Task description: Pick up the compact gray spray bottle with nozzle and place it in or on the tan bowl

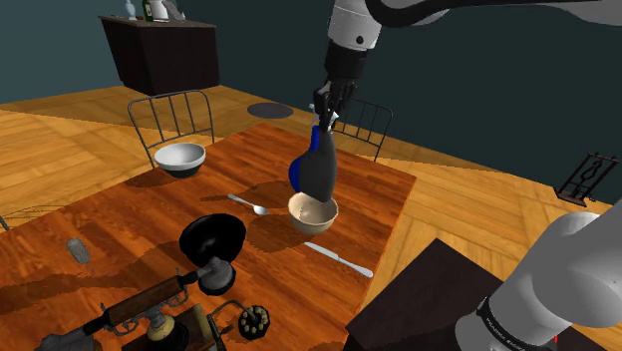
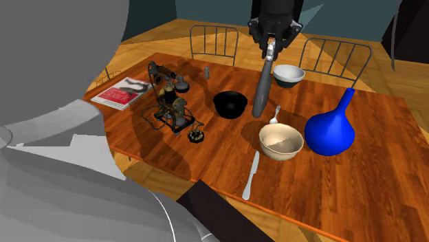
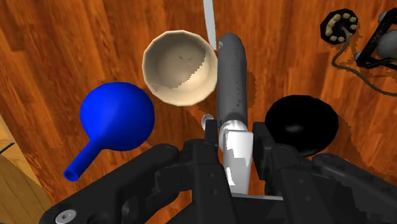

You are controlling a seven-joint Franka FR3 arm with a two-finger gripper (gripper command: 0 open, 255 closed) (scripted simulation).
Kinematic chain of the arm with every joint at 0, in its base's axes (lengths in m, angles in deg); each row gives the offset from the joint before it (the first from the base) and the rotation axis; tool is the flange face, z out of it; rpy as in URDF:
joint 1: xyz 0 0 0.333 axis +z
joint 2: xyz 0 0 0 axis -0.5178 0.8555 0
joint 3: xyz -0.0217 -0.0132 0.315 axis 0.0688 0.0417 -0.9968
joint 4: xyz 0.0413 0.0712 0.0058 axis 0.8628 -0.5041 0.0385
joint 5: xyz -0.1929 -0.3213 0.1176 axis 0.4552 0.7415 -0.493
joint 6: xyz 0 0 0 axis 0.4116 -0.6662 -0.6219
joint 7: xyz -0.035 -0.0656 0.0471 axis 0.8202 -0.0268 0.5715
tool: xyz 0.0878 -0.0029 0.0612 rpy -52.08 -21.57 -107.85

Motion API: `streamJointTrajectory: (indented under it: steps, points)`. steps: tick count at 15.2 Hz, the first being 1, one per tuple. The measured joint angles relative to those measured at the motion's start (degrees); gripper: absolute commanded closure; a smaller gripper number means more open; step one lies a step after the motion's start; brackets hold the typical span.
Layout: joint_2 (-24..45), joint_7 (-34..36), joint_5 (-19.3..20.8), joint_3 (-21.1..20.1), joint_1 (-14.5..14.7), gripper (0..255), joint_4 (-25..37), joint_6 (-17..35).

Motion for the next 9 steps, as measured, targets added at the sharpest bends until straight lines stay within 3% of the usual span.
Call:
streamJointTrajectory:
  steps: [7,9]
  points:
    - [9.2,-6.6,2.1,4.1,-3.4,255,13.2,-4.4]
    - [10.6,-7.5,2.4,4.6,-3.9,255,14.1,-4.0]
